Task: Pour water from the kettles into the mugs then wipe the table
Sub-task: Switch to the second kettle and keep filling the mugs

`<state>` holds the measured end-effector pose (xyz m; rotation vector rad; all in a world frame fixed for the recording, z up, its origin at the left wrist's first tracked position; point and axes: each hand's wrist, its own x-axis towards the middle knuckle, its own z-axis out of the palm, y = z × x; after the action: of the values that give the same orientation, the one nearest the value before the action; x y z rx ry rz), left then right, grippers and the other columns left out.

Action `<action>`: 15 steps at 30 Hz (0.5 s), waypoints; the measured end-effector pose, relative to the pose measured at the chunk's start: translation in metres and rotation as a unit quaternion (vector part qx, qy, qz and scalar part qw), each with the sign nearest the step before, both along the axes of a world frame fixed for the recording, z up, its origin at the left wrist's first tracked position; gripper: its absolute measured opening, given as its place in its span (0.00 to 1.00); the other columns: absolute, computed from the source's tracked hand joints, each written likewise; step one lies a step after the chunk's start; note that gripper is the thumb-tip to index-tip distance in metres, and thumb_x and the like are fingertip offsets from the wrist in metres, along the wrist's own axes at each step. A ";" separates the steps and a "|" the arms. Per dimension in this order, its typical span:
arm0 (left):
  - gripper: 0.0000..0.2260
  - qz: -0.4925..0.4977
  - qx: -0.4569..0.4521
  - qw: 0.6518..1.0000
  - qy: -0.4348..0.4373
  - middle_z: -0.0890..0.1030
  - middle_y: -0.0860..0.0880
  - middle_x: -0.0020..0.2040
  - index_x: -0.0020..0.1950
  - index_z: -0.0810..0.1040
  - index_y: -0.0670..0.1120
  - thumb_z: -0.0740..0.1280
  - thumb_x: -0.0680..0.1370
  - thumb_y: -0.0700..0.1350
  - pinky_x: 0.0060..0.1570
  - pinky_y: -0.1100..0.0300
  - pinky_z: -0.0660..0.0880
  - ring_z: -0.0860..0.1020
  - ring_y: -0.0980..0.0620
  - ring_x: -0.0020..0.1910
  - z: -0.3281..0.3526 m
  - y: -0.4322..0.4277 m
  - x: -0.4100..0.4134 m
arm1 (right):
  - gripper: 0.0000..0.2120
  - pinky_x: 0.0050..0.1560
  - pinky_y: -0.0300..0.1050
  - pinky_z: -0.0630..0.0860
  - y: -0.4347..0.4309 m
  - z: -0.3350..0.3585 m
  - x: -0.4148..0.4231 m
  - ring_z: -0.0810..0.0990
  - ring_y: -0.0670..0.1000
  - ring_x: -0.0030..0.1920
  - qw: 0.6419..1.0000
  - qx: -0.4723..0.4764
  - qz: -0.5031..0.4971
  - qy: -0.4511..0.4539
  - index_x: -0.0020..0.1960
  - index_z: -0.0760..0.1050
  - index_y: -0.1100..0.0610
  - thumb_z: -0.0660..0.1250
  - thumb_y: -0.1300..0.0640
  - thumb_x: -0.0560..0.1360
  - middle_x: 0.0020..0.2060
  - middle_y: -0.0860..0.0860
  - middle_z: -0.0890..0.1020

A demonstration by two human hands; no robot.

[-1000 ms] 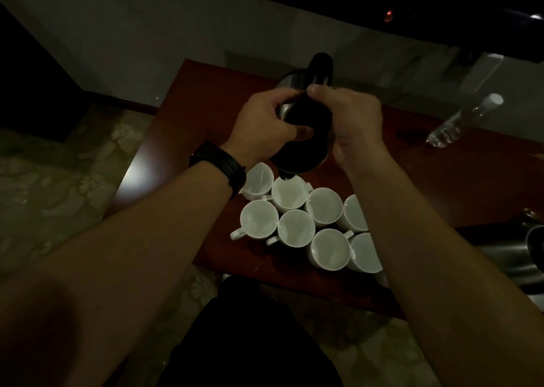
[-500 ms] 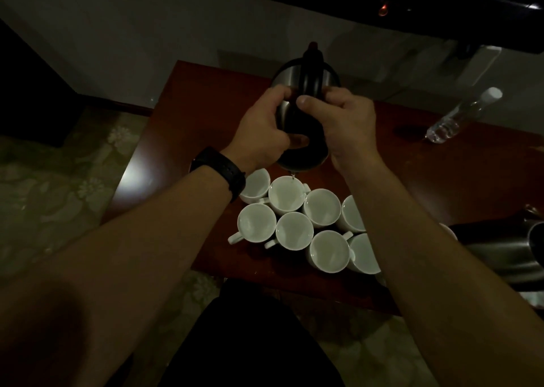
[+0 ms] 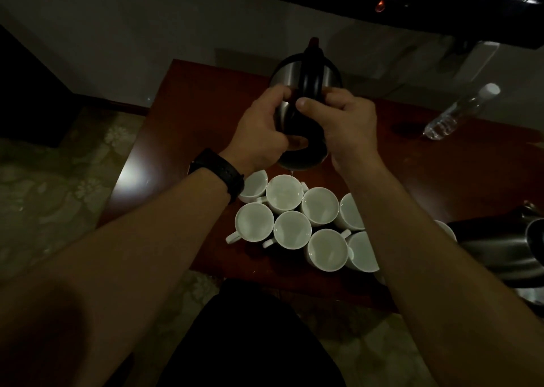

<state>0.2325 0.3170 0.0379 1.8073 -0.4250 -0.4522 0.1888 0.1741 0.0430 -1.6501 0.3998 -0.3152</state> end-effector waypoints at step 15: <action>0.26 0.002 0.017 1.000 -0.014 0.74 0.42 0.68 0.64 0.72 0.47 0.75 0.71 0.30 0.64 0.41 0.77 0.74 0.43 0.68 0.000 0.004 -0.011 | 0.08 0.55 0.60 0.83 0.003 -0.001 -0.009 0.86 0.51 0.52 1.000 -0.014 0.022 -0.002 0.38 0.86 0.44 0.76 0.43 0.61 0.50 0.49 0.86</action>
<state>0.2214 0.3205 0.0382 1.8490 -0.4353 -0.4347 0.1796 0.1768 0.0421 -1.6824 0.3571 -0.2937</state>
